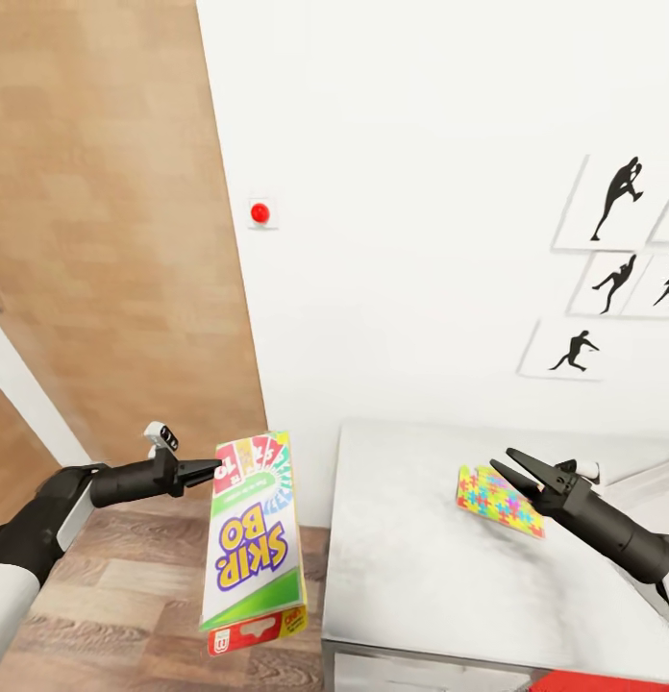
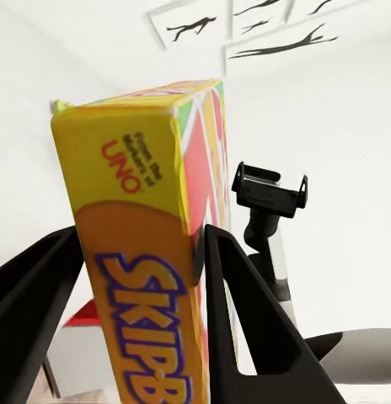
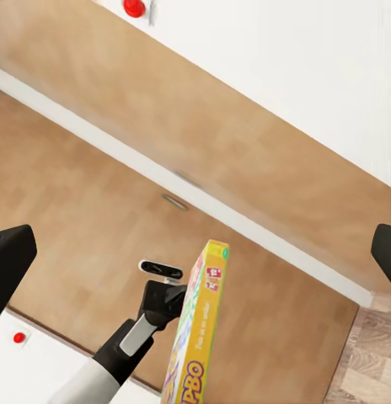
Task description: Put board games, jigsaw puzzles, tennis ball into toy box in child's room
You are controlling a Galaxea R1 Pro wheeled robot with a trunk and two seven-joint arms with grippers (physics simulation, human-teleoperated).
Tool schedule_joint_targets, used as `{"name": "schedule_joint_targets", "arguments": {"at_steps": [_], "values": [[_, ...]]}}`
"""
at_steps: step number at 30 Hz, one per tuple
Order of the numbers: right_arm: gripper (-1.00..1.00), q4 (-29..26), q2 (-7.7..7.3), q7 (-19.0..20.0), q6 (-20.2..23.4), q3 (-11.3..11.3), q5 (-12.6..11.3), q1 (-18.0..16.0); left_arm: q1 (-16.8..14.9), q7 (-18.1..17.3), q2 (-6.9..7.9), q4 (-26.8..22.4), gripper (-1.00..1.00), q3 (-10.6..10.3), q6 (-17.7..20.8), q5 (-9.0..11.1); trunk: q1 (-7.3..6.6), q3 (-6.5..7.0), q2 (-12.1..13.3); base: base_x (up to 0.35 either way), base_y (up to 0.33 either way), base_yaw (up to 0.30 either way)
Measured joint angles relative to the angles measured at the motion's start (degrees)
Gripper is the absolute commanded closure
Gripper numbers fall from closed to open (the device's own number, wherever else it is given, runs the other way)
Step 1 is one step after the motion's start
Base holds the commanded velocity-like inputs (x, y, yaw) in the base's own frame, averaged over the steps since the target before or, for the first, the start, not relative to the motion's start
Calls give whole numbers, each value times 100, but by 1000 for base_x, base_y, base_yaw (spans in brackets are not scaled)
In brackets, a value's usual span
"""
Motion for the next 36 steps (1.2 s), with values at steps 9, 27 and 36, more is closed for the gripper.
{"name": "schedule_joint_targets", "arguments": {"at_steps": [9, 27, 36], "values": [[-100, 0, 3, 1, 0, 0, 0, 0, 0, 1, -9, 0, 100, -9, 0, -10, -195, 225, 363, -128, 0, -198], [-100, 0, 11, 1, -21, 0, 2, 1, -2, 1, -15, 0, 100, -12, 0, -9, -375, 496, 687, -60, 0, -200], [-100, 0, 10, 2, -65, 4, 4, 0, -2, 1, -22, -1, 100, -22, 0, -6, -375, 557, 687, 0, 0, -173]]}}
